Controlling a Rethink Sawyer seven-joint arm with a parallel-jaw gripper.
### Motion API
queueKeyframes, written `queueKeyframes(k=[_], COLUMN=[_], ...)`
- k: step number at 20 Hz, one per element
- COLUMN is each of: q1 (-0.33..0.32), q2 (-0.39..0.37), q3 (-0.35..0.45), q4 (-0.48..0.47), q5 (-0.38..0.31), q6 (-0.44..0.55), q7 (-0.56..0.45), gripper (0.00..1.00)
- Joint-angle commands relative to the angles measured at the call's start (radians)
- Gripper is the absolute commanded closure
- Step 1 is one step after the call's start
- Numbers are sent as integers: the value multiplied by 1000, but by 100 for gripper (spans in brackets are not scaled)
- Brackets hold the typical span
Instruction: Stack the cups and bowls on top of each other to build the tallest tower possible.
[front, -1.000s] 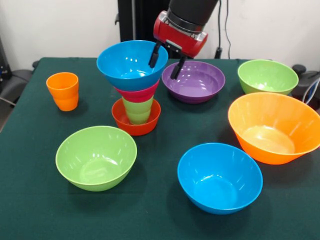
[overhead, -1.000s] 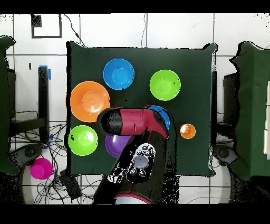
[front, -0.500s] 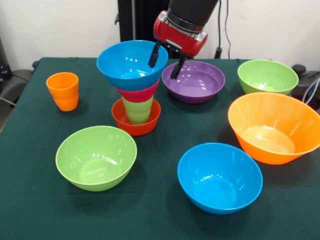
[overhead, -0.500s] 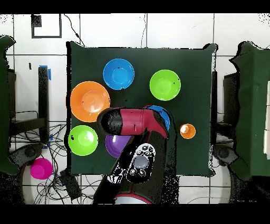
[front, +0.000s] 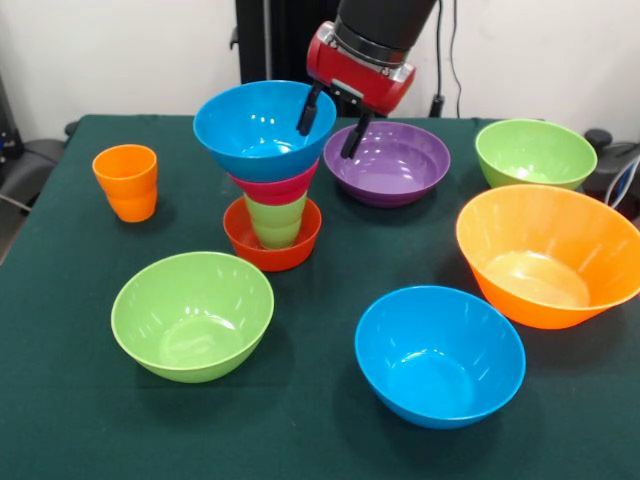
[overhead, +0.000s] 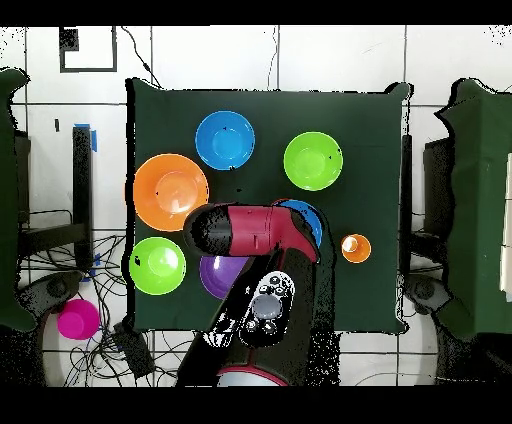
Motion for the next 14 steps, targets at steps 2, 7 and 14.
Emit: queueKeyframes(k=[2, 7, 14], q1=[14, 22, 40], q2=[17, 4, -22], q3=[67, 60, 50], q4=[-33, -37, -19], q5=[26, 26, 29], q6=[39, 64, 89], q7=[108, 107, 110], gripper=[0, 0, 0])
